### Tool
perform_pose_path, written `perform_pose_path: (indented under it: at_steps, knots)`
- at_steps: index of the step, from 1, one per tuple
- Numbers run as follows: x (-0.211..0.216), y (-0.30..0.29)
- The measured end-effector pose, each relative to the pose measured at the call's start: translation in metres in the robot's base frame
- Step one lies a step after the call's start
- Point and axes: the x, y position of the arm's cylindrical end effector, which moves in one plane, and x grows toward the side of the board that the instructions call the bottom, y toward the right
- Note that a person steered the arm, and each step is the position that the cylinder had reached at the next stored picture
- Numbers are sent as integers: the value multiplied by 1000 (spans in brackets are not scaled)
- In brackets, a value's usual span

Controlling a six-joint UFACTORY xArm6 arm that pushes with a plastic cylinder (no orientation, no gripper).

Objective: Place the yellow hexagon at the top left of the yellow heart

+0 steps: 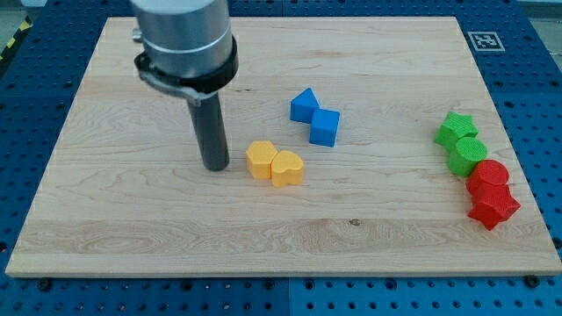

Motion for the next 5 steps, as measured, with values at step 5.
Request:
perform_pose_path:
  at_steps: [5]
  knots:
    - [-2,26]
